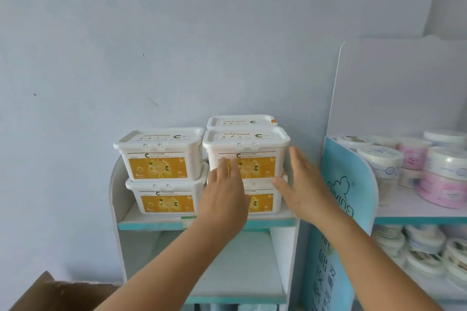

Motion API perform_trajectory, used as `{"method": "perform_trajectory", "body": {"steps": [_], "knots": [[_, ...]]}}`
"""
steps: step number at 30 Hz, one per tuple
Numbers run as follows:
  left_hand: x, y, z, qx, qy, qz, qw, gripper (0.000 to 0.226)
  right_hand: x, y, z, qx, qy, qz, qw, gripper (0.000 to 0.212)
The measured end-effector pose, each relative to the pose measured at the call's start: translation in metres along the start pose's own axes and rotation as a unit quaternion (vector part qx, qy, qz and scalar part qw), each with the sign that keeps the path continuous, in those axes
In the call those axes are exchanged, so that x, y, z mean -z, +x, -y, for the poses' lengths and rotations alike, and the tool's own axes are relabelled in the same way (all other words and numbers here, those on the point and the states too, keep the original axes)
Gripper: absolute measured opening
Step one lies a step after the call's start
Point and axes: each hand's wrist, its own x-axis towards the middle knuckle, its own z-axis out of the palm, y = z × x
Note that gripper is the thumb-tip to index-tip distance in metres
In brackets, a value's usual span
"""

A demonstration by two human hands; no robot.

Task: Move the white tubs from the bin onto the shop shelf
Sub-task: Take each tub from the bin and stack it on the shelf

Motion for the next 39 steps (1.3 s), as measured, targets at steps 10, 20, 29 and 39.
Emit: {"method": "perform_trajectory", "body": {"steps": [10,20,29,39], "knots": [[-0.061,-0.065,-0.013,-0.161,0.067,0.143,0.974,0.074,-0.021,-0.121,-0.034,-0.103,-0.173,0.121,0.972,0.077],[-0.148,-0.130,-0.048,-0.276,0.042,0.253,0.927,0.072,-0.039,-0.236,-0.095,-0.259,-0.185,0.155,0.935,0.079],[-0.225,-0.159,-0.093,-0.339,0.035,0.330,0.880,0.069,-0.052,-0.306,-0.160,-0.395,-0.148,0.180,0.889,0.075],[-0.311,-0.172,-0.161,-0.413,0.062,0.397,0.817,0.066,-0.052,-0.356,-0.247,-0.502,-0.107,0.203,0.834,0.073]]}}
